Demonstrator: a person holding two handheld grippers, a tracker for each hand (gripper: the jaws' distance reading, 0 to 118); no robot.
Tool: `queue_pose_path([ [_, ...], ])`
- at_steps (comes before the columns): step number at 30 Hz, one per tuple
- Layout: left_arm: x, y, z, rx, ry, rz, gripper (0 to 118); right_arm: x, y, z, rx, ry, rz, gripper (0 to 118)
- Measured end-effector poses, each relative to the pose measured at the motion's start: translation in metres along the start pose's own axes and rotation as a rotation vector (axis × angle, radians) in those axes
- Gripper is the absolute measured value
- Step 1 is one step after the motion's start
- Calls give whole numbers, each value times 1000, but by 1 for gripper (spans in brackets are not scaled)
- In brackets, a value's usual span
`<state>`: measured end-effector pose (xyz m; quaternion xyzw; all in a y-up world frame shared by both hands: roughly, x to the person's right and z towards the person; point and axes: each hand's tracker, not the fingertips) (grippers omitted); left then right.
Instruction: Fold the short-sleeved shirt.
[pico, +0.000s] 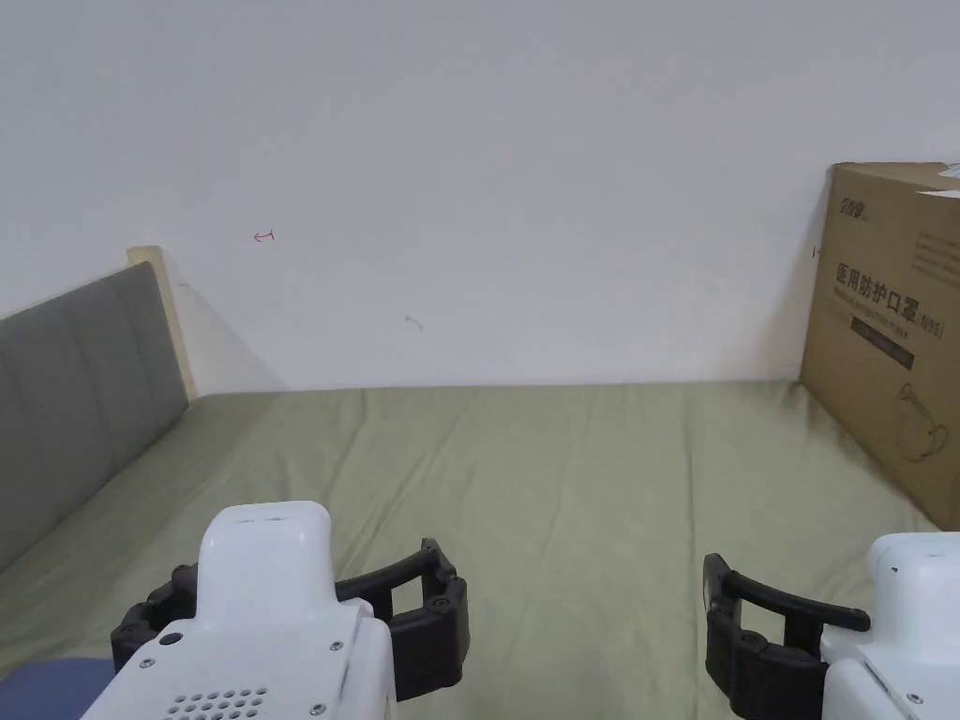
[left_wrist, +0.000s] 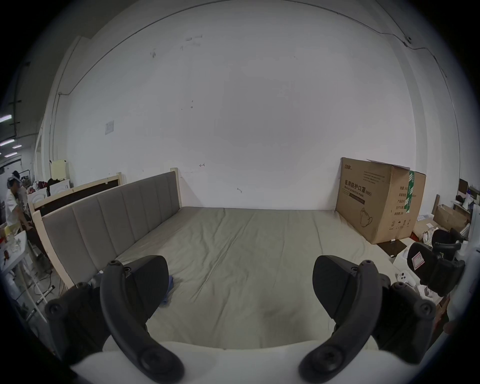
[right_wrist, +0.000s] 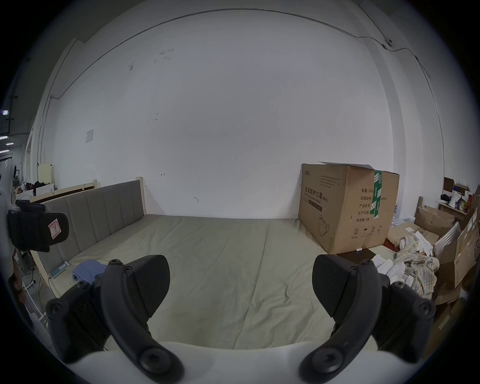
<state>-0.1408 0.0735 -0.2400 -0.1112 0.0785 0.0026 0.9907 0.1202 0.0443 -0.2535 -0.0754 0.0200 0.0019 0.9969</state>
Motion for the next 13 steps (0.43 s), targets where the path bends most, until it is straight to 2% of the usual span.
queue_pose_path([
  [13, -2, -3, -4, -3, 18, 1, 113, -1, -2, -5, -26, 23, 0, 112],
])
